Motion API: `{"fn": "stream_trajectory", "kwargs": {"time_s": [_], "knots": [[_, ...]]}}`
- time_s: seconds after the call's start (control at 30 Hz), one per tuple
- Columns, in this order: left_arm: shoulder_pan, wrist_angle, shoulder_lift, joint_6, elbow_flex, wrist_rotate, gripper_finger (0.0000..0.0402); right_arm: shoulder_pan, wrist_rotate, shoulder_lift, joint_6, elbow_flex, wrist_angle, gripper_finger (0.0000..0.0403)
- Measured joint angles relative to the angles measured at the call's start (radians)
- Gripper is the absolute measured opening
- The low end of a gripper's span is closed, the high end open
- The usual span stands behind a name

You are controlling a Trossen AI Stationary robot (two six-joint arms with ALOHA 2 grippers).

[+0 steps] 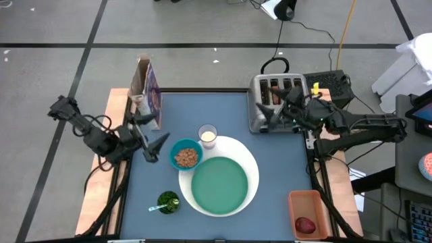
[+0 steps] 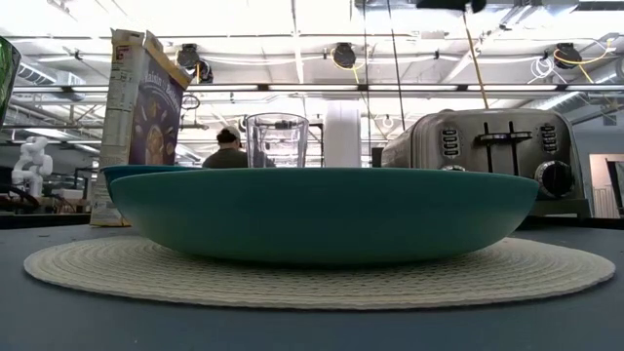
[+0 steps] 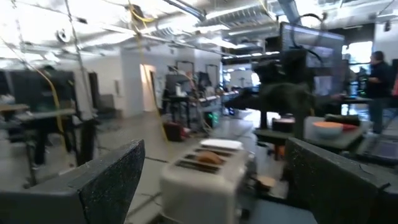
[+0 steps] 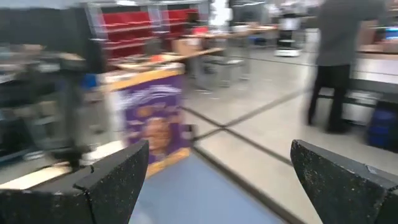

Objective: Arrange a breakfast setting
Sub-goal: Put the bagel on the green plate

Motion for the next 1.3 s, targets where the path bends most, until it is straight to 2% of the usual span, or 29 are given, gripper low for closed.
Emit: {"fn": "stream_trajectory", "kwargs": {"time_s": [0.13, 0.3, 0.4, 0.57, 0.73, 0.9, 1.3], "knots": [[-0.014, -0.052, 0.044, -0.112, 0.000, 0.001, 0.0392, -0.048, 0.112, 0.001, 0.017, 0.004, -0.079, 0.0384], [-0.015, -0.069, 0.115, -0.181, 0.000, 0.007, 0.0392, -0.148, 0.120, 0.006, 0.144, 0.004, -0.225, 0.0384], [-0.014, -0.069, 0.152, -0.198, 0.000, 0.021, 0.0392, -0.227, 0.108, 0.008, 0.210, 0.004, -0.263, 0.0384], [-0.014, -0.068, 0.194, -0.244, 0.000, 0.026, 0.0392, -0.345, -0.040, 0.014, 0.234, 0.004, -0.263, 0.0366], [-0.012, -0.068, 0.226, -0.275, 0.000, 0.026, 0.0392, -0.443, -0.116, 0.041, 0.262, 0.004, -0.298, 0.0334], [-0.012, -0.068, 0.248, -0.293, 0.000, 0.026, 0.0392, -0.497, -0.123, 0.088, 0.283, 0.004, -0.381, 0.0313], [-0.012, -0.068, 0.251, -0.311, 0.000, 0.026, 0.0392, -0.541, -0.122, 0.210, 0.282, 0.004, -0.418, 0.0311]]}}
